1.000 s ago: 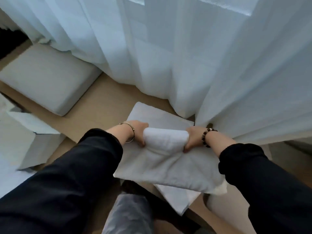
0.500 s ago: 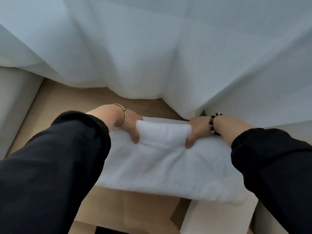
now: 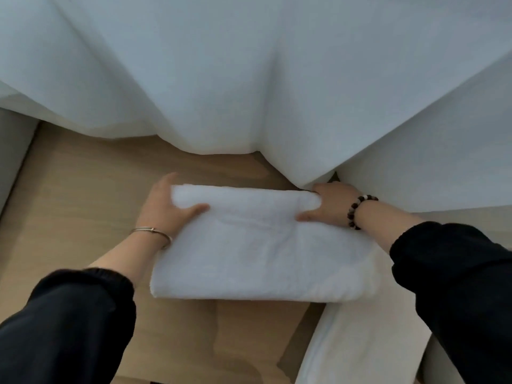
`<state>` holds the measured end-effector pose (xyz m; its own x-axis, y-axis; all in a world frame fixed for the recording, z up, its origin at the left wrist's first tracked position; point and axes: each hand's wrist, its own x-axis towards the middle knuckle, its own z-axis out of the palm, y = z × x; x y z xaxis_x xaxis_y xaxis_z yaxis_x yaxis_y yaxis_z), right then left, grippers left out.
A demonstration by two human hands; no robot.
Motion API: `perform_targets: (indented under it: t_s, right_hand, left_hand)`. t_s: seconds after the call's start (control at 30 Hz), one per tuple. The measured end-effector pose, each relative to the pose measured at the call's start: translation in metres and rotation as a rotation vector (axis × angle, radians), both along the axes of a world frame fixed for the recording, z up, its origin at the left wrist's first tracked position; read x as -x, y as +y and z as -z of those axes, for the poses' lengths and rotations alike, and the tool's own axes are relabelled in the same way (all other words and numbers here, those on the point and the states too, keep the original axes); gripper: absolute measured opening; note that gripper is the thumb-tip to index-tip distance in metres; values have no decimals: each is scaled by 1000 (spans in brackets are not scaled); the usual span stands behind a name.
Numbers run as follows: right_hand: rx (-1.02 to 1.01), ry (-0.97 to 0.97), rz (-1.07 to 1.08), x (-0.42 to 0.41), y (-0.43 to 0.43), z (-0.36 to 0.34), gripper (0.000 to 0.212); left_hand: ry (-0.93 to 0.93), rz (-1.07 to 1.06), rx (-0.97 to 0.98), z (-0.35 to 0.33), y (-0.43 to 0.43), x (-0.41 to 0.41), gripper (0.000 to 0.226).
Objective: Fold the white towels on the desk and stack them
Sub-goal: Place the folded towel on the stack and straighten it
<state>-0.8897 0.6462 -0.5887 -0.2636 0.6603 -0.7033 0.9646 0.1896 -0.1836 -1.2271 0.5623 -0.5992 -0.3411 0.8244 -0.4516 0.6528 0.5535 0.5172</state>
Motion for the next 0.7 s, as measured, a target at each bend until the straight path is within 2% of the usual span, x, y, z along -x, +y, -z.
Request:
perform_targets:
  t_s: [0.07,0.1,0.17,0.23,0.33,0.4,0.5,0.57,0.7]
  right_hand:
    - [-175,45,9,-18,-11,1,77]
    - [-219,86,81,-29,-16,0,73]
    - [-196,190,359,-51,-25,1,64]
    - [-70,319,684,-64,-37,2,60]
    - [236,666,1156,-65,-56,0,66]
    - [393,782,1354,-65,-66,-3,71]
    - [531,792,1457,-69,-78,-5,65]
    - [540,795,1464,-70,-82,-3,61]
    - [471,770,1509,-68,-83,-7,62]
  left_hand:
    - [-266,-319,39,1,-22,-1,83]
    - [-350,-407,78,2,-31,-2,74]
    - [-357,-434,137,4,-44,0,55]
    - [-323,-390,170,4,-48,6,43]
    - [-365,-319,252,0,-45,10,37]
    - [-411,-313,277,-1,-43,10,38]
    - [-277,-299,267,1,-39,1,50]
    - [-167,-271,242,-1,-36,-3,57]
    - [-164,-302,193,1,-34,-3,62]
